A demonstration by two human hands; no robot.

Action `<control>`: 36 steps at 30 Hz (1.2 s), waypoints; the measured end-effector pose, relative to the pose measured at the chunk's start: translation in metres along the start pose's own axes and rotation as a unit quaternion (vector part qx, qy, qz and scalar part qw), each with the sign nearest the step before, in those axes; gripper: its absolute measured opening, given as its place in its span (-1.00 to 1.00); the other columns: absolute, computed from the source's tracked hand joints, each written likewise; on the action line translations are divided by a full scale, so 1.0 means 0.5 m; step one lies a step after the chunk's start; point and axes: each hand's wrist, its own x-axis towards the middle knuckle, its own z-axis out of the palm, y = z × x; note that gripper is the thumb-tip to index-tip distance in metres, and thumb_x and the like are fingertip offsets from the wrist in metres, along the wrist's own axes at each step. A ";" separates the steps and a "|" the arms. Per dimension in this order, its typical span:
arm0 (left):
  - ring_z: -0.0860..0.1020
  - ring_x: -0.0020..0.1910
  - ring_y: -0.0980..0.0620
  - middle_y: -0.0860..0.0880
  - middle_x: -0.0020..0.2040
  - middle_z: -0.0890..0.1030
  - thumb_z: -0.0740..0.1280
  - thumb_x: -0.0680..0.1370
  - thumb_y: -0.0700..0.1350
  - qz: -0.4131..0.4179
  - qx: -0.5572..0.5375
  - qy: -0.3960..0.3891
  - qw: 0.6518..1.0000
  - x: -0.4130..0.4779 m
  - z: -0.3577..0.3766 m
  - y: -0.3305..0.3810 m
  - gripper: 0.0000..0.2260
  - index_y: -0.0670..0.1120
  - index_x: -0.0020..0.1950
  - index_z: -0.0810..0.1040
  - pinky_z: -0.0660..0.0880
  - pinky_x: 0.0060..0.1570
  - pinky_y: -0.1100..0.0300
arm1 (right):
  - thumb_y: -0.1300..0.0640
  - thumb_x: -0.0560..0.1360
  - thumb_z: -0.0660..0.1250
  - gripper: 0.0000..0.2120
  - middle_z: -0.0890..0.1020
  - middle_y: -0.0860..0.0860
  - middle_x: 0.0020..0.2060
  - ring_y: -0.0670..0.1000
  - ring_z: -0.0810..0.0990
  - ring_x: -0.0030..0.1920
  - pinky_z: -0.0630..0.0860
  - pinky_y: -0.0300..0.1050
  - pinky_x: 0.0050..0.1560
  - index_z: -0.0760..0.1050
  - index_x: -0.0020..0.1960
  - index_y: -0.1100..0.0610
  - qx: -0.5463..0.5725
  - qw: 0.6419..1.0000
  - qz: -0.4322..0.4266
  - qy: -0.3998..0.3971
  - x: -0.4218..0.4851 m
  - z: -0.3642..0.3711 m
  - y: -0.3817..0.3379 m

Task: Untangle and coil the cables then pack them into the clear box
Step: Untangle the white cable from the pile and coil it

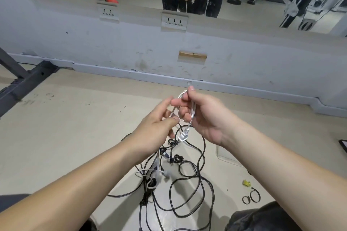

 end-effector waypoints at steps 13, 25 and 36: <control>0.68 -0.13 0.10 0.21 0.03 0.67 0.36 0.61 0.08 0.168 0.132 0.039 0.976 0.008 -0.026 0.005 -0.80 0.29 0.23 0.56 0.62 -0.15 0.12 | 0.19 0.61 0.11 -0.68 0.36 0.04 -0.49 -0.02 0.21 -0.49 0.09 -0.10 -0.39 0.31 -0.32 0.08 -0.268 0.962 0.045 -0.031 -0.019 0.006 -0.014; 0.64 -0.29 0.01 -0.04 -0.26 0.70 0.35 0.66 -0.14 0.121 0.162 -0.004 0.979 0.003 -0.039 0.023 -0.83 0.02 -0.08 0.67 0.64 -0.15 -0.07 | 0.19 0.47 0.23 -0.82 0.61 0.10 -0.31 -0.03 0.35 -0.40 0.20 -0.16 -0.42 0.57 -0.24 0.17 -0.289 0.954 0.072 -0.033 -0.017 -0.009 -0.014; 0.64 -0.23 -0.25 -0.09 -0.32 0.67 0.27 0.65 -0.14 0.119 0.054 0.061 0.989 0.001 -0.029 0.036 -0.74 0.06 -0.07 0.73 0.59 -0.04 -0.34 | 0.15 0.43 0.58 -0.81 0.67 0.14 -0.24 -0.02 0.63 -0.18 0.47 -0.18 -0.09 0.70 -0.16 0.29 -0.263 0.959 -0.101 -0.007 -0.017 -0.006 -0.004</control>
